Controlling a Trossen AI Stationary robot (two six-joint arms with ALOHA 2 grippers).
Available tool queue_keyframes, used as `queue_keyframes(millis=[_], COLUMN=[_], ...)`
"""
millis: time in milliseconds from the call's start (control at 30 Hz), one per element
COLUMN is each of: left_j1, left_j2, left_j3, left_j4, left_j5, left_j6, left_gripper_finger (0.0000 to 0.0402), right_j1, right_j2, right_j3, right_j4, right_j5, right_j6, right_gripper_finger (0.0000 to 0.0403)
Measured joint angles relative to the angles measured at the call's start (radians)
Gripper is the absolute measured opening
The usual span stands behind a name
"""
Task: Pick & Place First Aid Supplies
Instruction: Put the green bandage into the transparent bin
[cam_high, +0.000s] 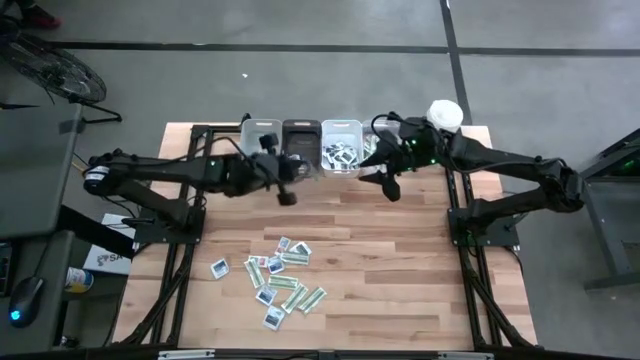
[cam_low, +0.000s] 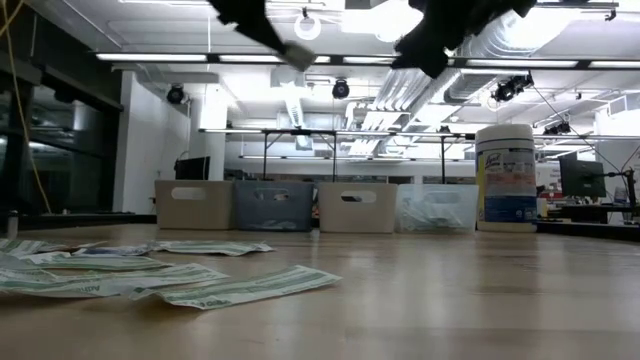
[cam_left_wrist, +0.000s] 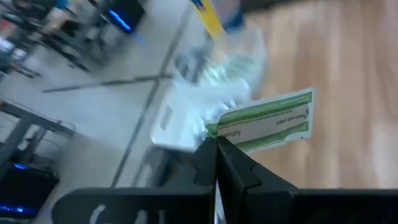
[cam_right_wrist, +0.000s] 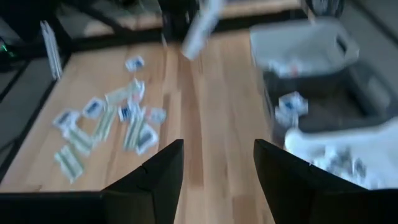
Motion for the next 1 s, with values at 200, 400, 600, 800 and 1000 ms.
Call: queue_keyframes(millis=[200, 400, 600, 800, 1000], left_j1=[0.07, 0.114, 0.138, 0.138, 0.138], left_j2=[0.0, 0.0, 0.01, 0.01, 0.01], left_j3=[0.0, 0.0, 0.0, 0.0, 0.0], left_j4=[0.23, 0.384, 0.486, 0.496, 0.492], left_j5=[0.001, 0.036, 0.083, 0.086, 0.086], left_j6=[0.066, 0.115, 0.157, 0.179, 0.18], left_gripper_finger=[0.0, 0.0, 0.0, 0.0, 0.0], right_j1=[0.045, 0.081, 0.094, 0.096, 0.098], right_j2=[0.0, 0.004, 0.063, 0.115, 0.144], right_j3=[0.0, 0.0, 0.0, 0.0, 0.0], right_j4=[0.197, 0.371, 0.535, 0.622, 0.654], right_j5=[0.083, 0.234, 0.288, 0.289, 0.288], right_j6=[0.0, 0.0, 0.017, 0.053, 0.056], right_gripper_finger=[0.0188, 0.0188, 0.0188, 0.0188, 0.0182])
